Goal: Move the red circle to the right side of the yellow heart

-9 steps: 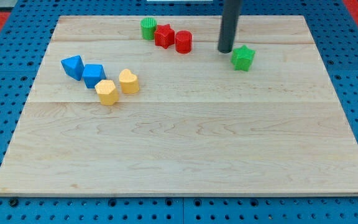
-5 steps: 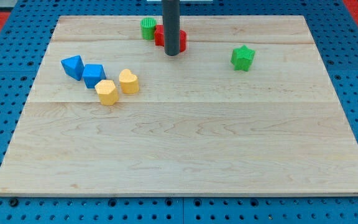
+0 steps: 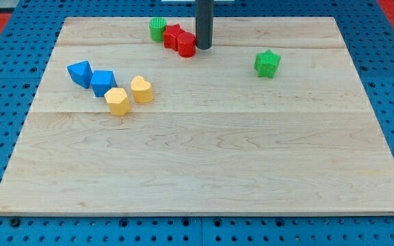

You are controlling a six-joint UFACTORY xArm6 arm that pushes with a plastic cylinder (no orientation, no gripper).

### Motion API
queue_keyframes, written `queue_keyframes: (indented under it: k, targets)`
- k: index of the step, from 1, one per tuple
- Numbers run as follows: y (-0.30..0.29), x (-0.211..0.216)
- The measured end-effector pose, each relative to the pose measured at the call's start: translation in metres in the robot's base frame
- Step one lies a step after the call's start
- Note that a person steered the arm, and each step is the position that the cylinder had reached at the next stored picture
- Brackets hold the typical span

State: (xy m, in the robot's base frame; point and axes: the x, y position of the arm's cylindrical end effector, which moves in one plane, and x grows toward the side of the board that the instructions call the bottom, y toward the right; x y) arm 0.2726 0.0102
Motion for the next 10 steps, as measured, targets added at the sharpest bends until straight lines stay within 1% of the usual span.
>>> queue_keyframes:
  k: [1,3,4,5,6,7,8,9,10]
  targets:
    - [0.002,-0.012]
    - [-0.035,-0.014]
    - [-0.051,-0.007]
    - [-0.051,0.032]
    - [-0.050,0.051]
    - [-0.069,0.032]
    - [-0.069,0.069]
    - [-0.072,0.092]
    - [-0.074,0.064]
